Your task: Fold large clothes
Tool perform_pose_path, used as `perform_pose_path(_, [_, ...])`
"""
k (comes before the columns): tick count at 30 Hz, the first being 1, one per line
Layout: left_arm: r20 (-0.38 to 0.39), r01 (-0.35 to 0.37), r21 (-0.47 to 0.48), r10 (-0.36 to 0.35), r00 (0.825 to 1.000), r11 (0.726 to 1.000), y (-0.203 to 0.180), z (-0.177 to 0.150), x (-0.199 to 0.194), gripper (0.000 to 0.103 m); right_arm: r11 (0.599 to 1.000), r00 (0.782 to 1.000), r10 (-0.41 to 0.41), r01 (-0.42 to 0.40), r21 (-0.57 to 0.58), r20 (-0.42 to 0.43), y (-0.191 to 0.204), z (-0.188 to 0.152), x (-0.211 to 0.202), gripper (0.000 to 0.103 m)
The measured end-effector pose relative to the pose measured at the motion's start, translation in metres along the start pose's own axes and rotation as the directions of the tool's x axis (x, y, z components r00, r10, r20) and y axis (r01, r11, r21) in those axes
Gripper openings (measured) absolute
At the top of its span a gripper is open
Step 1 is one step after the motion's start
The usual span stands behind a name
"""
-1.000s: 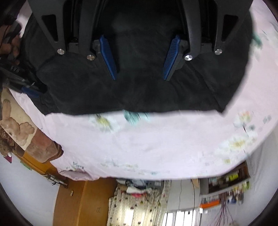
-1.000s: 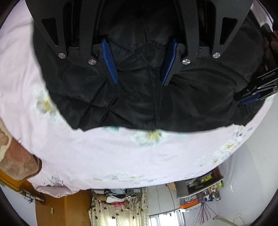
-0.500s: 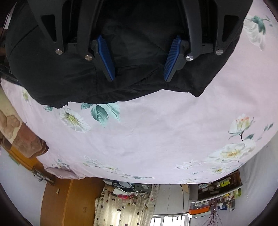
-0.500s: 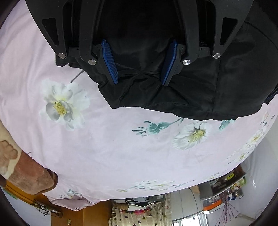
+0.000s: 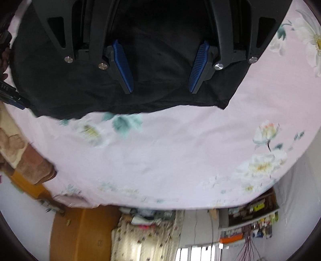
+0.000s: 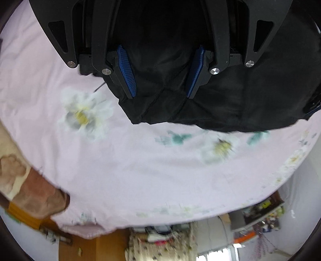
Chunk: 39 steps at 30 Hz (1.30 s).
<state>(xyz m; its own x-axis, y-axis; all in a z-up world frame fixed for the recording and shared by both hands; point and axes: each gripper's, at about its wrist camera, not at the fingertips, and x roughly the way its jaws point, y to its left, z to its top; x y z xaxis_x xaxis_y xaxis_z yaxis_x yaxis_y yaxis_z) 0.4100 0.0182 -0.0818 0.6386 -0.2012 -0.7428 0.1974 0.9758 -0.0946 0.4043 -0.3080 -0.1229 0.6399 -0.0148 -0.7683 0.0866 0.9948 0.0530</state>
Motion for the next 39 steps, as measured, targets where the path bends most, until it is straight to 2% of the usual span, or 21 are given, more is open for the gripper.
perform_pose_path(4, [0.076, 0.117, 0.014, -0.118, 0.990, 0.993, -0.027, -0.015, -0.045, 0.060, 0.995, 0.992, 0.101, -0.100, -0.017, 0.079, 0.020, -0.011, -0.048, 0.051])
perform_pose_path(6, [0.079, 0.162, 0.038, -0.165, 0.983, 0.986, -0.047, -0.027, -0.053, 0.060, 0.989, 0.985, 0.147, -0.143, -0.048, 0.088, 0.035, -0.026, -0.062, 0.051])
perform_pose_path(8, [0.048, 0.172, 0.071, -0.176, 0.983, 0.982, -0.065, -0.037, -0.045, 0.060, 0.987, 0.986, 0.159, -0.156, -0.042, 0.057, 0.041, -0.039, -0.058, 0.051])
perform_pose_path(10, [-0.024, 0.154, 0.072, -0.152, 0.988, 0.986, -0.074, -0.049, -0.018, 0.061, 0.991, 0.991, 0.134, -0.134, -0.027, -0.008, 0.039, -0.050, -0.037, 0.051])
perform_pose_path(13, [-0.025, 0.134, 0.055, -0.133, 0.991, 0.989, -0.075, -0.048, -0.009, 0.062, 0.988, 0.987, 0.157, -0.157, 0.000, -0.046, 0.030, -0.054, -0.020, 0.052])
perform_pose_path(16, [-0.035, 0.129, 0.042, -0.128, 0.991, 0.991, -0.075, -0.042, -0.021, 0.061, 0.991, 0.992, 0.124, -0.126, -0.035, -0.036, 0.031, -0.046, -0.036, 0.052])
perform_pose_path(18, [-0.015, 0.107, 0.062, -0.106, 0.994, 0.992, -0.075, -0.041, -0.038, 0.061, 0.992, 0.993, 0.122, -0.122, -0.044, -0.010, 0.028, -0.046, -0.052, 0.052])
perform_pose_path(22, [0.036, 0.014, 0.077, -0.017, 0.999, 0.997, -0.054, -0.047, -0.072, 0.061, 0.993, 0.994, 0.108, -0.108, -0.038, 0.016, 0.009, -0.057, -0.072, 0.052])
perform_pose_path(25, [0.063, -0.055, 0.066, 0.050, 0.997, 0.996, -0.032, -0.052, -0.089, 0.061, 0.995, 0.995, 0.096, -0.095, -0.030, 0.021, -0.001, -0.064, -0.078, 0.052])
perform_pose_path(29, [0.035, -0.121, 0.033, 0.120, 0.992, 0.992, -0.002, -0.059, -0.082, 0.061, 0.997, 0.997, 0.078, -0.078, -0.010, -0.003, -0.010, -0.066, -0.067, 0.051])
perform_pose_path(33, [-0.032, -0.122, -0.018, 0.121, 0.992, 0.992, 0.017, -0.068, -0.059, 0.061, 0.999, 0.997, 0.051, -0.051, 0.008, -0.056, -0.020, -0.073, -0.043, 0.051])
perform_pose_path(39, [-0.044, -0.091, -0.040, 0.090, 0.995, 0.995, 0.023, -0.079, -0.041, 0.062, 0.999, 0.995, 0.035, -0.034, 0.004, -0.089, -0.023, -0.077, -0.025, 0.051])
